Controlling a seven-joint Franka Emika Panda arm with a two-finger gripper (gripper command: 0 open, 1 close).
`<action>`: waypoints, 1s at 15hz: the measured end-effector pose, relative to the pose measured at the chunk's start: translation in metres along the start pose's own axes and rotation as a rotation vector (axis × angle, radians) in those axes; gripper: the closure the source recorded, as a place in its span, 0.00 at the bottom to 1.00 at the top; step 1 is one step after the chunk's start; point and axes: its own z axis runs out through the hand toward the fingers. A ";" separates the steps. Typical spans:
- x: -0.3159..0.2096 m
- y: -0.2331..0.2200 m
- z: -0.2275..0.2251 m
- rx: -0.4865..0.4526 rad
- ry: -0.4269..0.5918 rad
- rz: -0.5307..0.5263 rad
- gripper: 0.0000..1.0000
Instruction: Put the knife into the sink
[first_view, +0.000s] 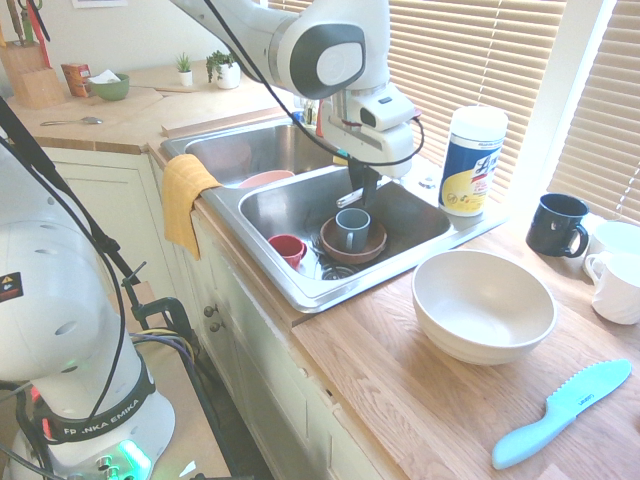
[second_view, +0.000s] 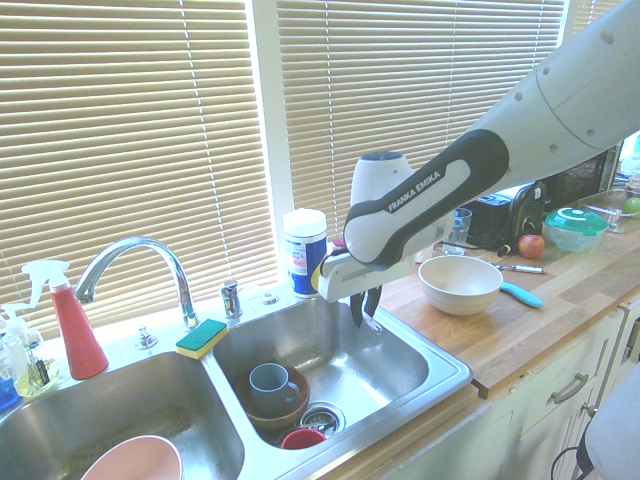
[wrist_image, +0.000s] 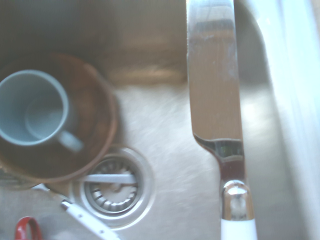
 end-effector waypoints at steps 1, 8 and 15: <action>-0.013 -0.005 0.017 -0.005 -0.005 0.005 1.00; -0.047 -0.014 0.106 -0.046 -0.010 0.031 1.00; -0.041 -0.042 0.177 -0.079 -0.036 0.049 1.00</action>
